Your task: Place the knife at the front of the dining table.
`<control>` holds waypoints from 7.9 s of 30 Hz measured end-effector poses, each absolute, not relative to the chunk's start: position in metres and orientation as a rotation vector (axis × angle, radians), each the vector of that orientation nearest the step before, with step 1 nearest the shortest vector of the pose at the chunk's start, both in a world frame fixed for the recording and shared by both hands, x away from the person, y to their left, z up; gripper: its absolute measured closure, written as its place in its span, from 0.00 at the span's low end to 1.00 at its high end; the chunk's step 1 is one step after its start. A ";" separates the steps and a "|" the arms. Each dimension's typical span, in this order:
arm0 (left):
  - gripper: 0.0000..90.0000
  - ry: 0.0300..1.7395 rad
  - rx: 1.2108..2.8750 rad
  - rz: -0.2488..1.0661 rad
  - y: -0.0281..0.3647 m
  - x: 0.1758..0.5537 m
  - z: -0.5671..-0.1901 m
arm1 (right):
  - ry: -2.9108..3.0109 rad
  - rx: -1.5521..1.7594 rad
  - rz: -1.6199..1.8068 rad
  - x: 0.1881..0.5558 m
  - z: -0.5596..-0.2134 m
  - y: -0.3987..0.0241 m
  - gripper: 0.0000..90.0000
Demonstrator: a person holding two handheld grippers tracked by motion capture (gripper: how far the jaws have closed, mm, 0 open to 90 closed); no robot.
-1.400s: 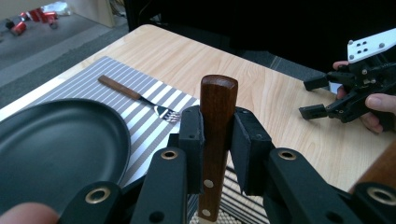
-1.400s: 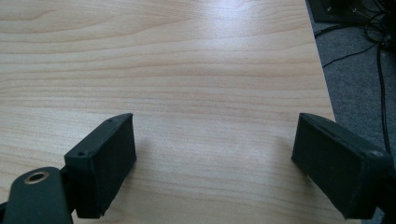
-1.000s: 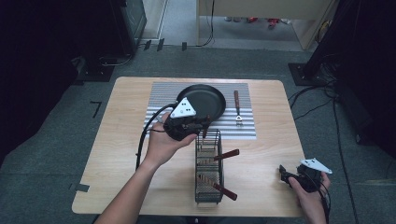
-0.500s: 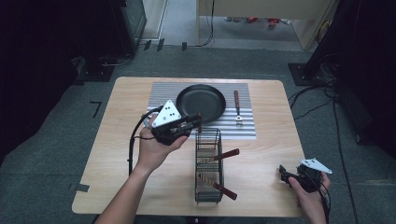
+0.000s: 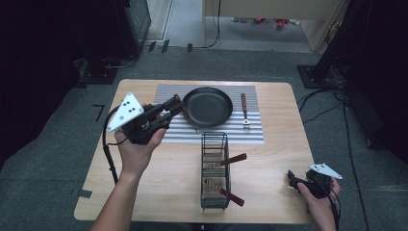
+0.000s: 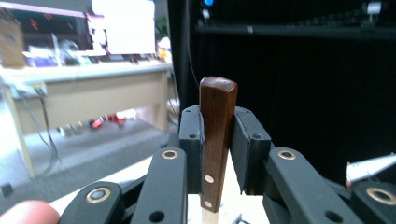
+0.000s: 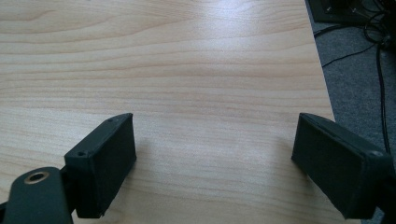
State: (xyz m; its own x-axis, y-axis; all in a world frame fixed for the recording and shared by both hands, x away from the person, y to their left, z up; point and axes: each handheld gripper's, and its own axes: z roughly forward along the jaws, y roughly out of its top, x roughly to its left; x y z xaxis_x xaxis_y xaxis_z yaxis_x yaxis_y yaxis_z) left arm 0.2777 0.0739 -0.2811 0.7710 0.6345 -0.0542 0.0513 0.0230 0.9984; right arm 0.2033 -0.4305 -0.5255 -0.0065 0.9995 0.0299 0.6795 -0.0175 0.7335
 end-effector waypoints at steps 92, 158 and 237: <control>0.85 1.704 1.699 0.433 0.059 0.574 -0.472 | 1.738 1.751 0.795 0.204 -0.525 -0.431 0.14; 0.86 1.682 1.855 0.327 0.066 0.542 -0.495 | 1.735 1.752 0.791 0.204 -0.525 -0.431 0.15; 0.00 1.346 1.688 0.570 0.192 0.279 -0.432 | 1.734 1.753 0.788 0.204 -0.525 -0.431 0.15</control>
State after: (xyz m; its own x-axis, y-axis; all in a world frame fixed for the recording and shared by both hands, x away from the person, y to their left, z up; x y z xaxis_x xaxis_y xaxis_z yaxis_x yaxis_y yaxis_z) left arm 0.2790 0.1918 -0.4318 0.3083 0.9370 -0.1641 0.5344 -0.0279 0.8448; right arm 0.2039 -0.4308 -0.5254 -0.0020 0.9996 0.0294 0.6794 -0.0202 0.7335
